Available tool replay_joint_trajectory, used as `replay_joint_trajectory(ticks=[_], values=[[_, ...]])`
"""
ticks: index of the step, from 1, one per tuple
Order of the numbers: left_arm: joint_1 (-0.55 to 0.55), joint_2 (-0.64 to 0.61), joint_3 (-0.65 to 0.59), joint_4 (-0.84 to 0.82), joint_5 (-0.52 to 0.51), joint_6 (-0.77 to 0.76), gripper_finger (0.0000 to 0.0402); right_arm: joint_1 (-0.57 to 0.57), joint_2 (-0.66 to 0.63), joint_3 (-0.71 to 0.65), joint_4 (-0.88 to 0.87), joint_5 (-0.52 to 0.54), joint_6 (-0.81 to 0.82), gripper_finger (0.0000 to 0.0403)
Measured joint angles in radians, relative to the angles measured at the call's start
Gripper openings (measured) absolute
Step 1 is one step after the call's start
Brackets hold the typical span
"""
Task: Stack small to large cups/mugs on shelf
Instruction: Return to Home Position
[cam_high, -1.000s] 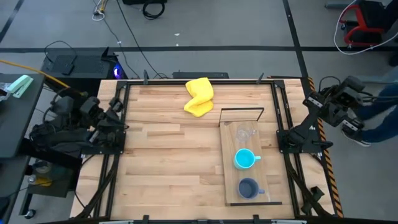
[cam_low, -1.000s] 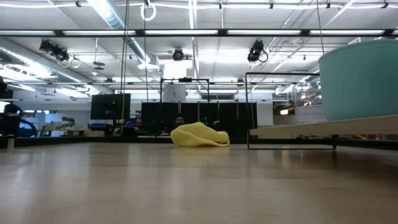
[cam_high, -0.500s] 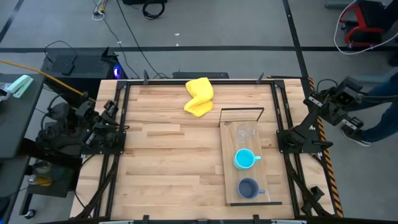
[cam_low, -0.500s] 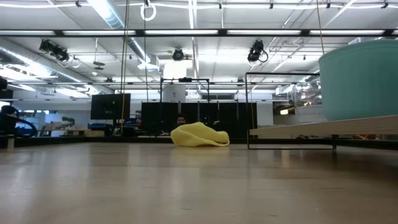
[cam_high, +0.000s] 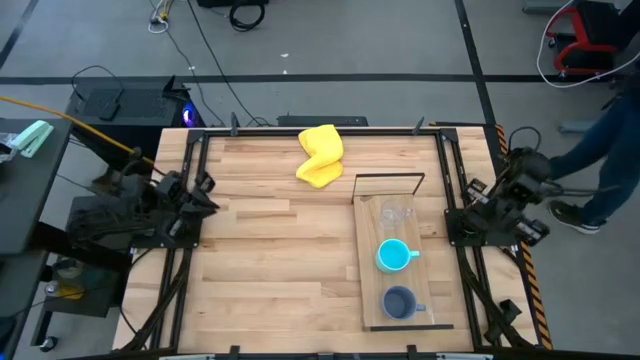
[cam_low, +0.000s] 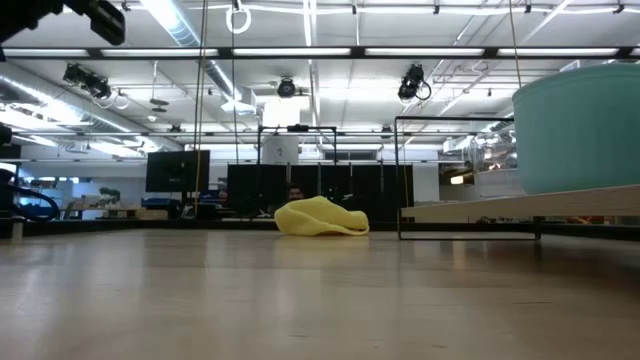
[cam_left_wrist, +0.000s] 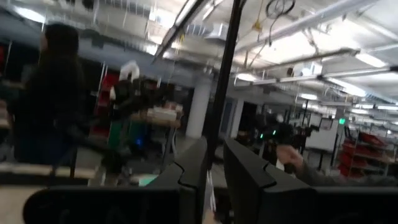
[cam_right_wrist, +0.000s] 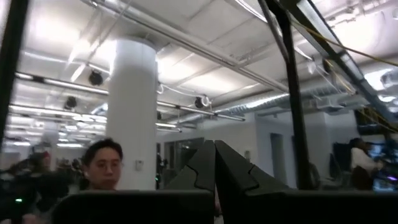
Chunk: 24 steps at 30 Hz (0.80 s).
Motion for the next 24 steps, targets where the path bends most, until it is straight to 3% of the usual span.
replay_joint_trajectory(ticks=[8,18,24], values=[[0.0,0.001,-0.041,-0.004,0.008,0.012,0.0054,-0.017,0.0,-0.107,0.016,0.207,-0.133,0.001],[0.0,0.0,-0.039,-0.002,0.008,0.07,0.0061,-0.175,0.0,-0.112,0.004,0.193,-0.123,0.001],[0.0,0.002,-0.039,-0.027,0.008,0.146,0.0059,-0.334,0.0,-0.112,-0.068,0.209,-0.137,0.001]])
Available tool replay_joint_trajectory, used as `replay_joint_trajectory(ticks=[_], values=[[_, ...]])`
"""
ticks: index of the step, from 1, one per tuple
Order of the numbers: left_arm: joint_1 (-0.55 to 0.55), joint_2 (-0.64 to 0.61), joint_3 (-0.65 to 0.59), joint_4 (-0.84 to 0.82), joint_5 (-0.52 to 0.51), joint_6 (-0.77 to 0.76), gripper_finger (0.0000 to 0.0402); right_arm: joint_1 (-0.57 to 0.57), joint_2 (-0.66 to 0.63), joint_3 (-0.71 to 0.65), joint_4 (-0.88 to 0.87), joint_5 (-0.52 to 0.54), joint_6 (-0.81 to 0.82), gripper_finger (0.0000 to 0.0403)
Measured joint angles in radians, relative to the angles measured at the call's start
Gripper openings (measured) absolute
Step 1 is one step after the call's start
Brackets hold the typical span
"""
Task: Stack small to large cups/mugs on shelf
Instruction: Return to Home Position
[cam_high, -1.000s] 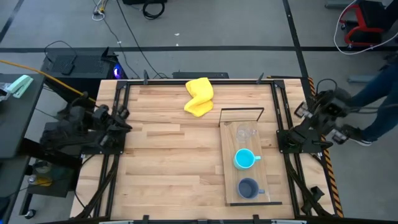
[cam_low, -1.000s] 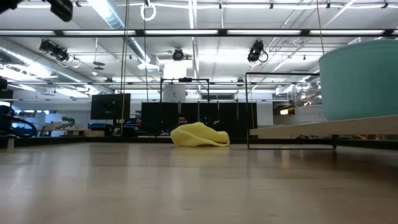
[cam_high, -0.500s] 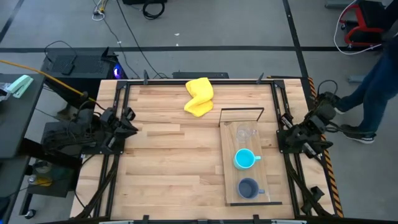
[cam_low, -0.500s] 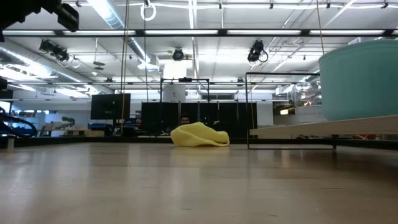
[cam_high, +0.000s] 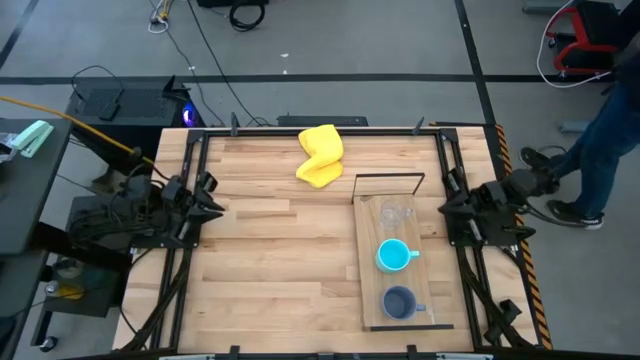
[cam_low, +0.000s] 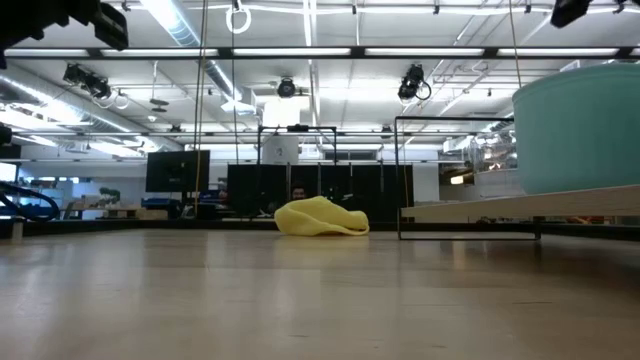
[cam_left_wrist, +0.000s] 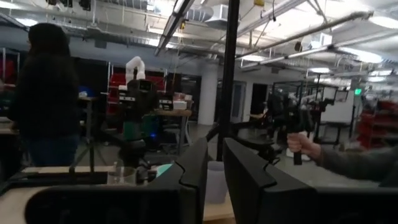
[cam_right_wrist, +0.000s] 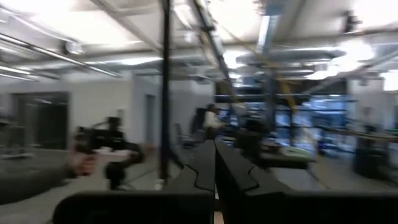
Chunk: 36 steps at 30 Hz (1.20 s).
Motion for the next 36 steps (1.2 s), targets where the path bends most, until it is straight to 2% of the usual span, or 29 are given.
replay_joint_trajectory(ticks=[6,11,15,18,28,36], values=[[0.028,0.0,0.0,-0.041,-0.035,0.046,0.0053,-0.186,0.0,0.0,-0.009,-0.011,0.051,0.001],[0.04,0.0,-0.01,-0.048,-0.037,0.043,0.0057,-0.28,0.002,-0.034,-0.002,-0.161,0.097,0.001],[0.04,0.0,-0.091,0.059,-0.037,0.033,0.0061,-0.309,0.003,-0.132,0.097,-0.171,0.122,0.001],[0.047,0.0,-0.137,0.081,-0.037,0.021,0.0061,-0.323,0.003,-0.156,0.133,-0.188,0.12,0.001],[0.087,0.0,-0.207,0.089,-0.038,-0.008,0.0054,-0.332,0.003,-0.221,0.104,-0.192,0.151,0.001],[0.114,0.0,-0.211,0.075,-0.038,0.023,0.0061,-0.34,0.003,-0.265,0.093,-0.19,0.13,0.001]])
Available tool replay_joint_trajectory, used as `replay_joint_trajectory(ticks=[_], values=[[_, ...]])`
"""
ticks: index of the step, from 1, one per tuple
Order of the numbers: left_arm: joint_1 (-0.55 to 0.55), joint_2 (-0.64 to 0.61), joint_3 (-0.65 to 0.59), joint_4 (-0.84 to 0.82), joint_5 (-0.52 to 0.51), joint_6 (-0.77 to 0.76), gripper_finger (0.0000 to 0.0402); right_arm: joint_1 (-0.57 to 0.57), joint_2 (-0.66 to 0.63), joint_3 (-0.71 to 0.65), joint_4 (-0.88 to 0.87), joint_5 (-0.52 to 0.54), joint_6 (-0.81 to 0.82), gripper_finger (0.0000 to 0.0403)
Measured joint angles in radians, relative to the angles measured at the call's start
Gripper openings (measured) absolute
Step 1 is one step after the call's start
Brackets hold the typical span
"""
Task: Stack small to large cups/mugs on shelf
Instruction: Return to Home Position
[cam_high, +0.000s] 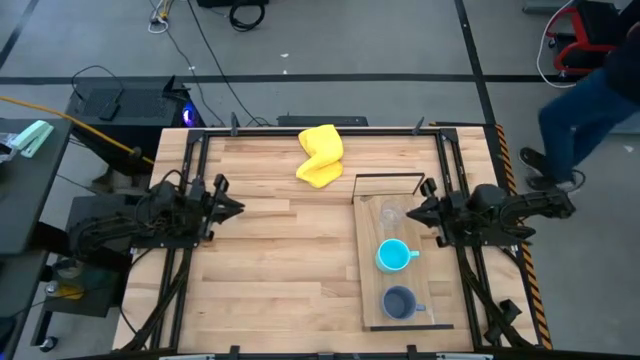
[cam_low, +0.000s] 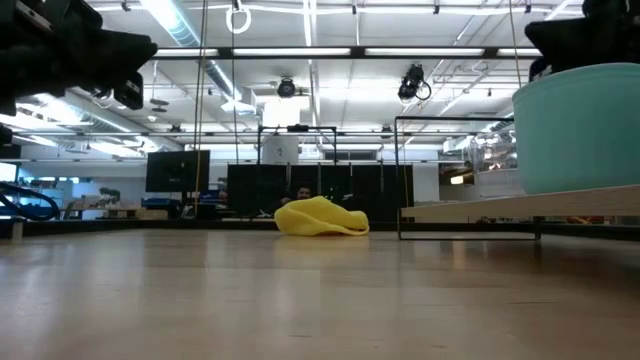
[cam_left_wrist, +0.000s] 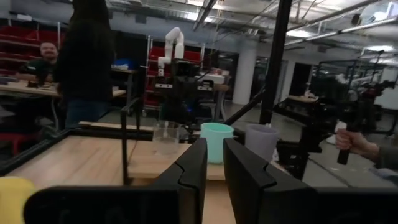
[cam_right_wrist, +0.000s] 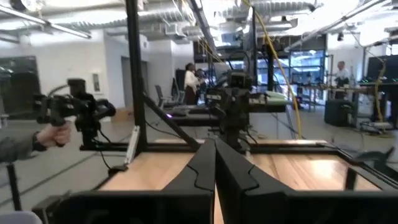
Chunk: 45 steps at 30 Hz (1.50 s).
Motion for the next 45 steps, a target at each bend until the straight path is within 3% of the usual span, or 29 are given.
replay_joint_trajectory(ticks=[9,23,45], values=[[0.041,0.0,0.0,-0.067,-0.053,0.103,0.0053,-0.084,0.0,0.0,-0.125,0.08,-0.052,0.001],[0.056,0.0,-0.001,-0.15,-0.121,0.348,0.0059,-0.137,0.002,0.0,-0.176,0.081,-0.165,0.001],[0.056,0.0,-0.001,-0.142,-0.119,0.355,0.0055,-0.137,0.002,0.0,-0.175,0.081,-0.157,0.001]])
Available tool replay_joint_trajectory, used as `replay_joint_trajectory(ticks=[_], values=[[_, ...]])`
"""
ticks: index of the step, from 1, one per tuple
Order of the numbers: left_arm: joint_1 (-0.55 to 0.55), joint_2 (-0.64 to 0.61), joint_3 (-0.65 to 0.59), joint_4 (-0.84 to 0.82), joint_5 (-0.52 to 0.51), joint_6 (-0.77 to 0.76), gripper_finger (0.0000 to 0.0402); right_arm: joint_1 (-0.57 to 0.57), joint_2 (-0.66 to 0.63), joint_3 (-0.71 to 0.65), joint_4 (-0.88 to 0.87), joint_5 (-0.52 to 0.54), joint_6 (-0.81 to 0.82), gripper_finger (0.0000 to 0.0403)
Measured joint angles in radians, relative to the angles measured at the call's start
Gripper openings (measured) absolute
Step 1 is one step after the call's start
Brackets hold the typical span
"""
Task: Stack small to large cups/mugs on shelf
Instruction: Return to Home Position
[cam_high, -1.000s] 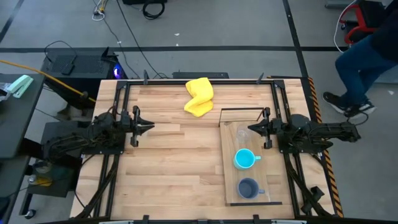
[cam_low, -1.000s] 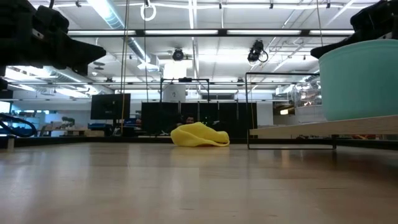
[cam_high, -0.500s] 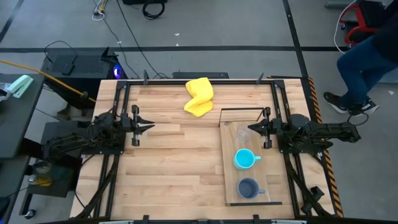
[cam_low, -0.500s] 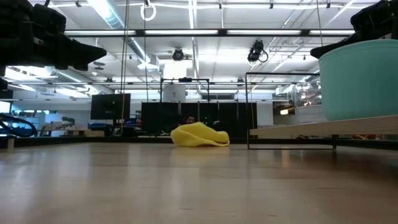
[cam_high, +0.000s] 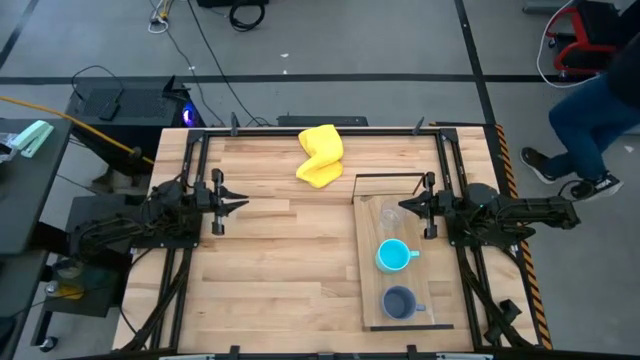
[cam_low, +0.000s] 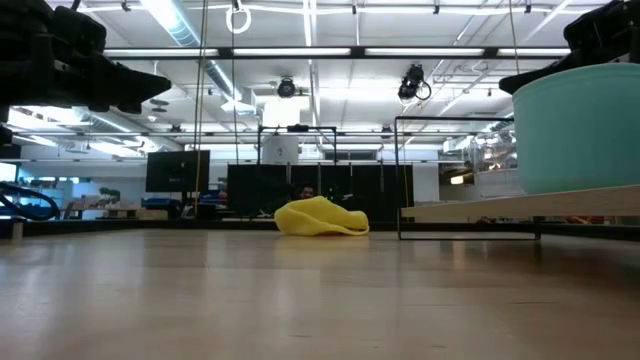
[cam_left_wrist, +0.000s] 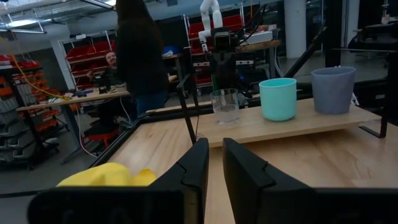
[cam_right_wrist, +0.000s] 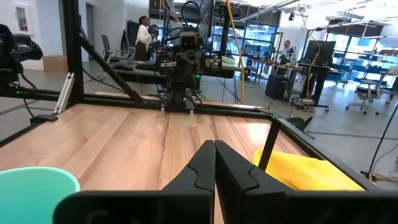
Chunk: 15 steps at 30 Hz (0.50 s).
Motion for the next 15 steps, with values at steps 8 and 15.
replay_joint_trajectory(ticks=[8,15], values=[[0.0,0.0,0.0,0.0,0.0,0.0,0.0058,0.0,0.0,0.0,0.0,0.0,0.001,0.001],[0.0,0.0,0.0,0.001,0.0,0.0,0.006,0.0,0.0,0.0,0.0,0.0,0.001,0.001]])
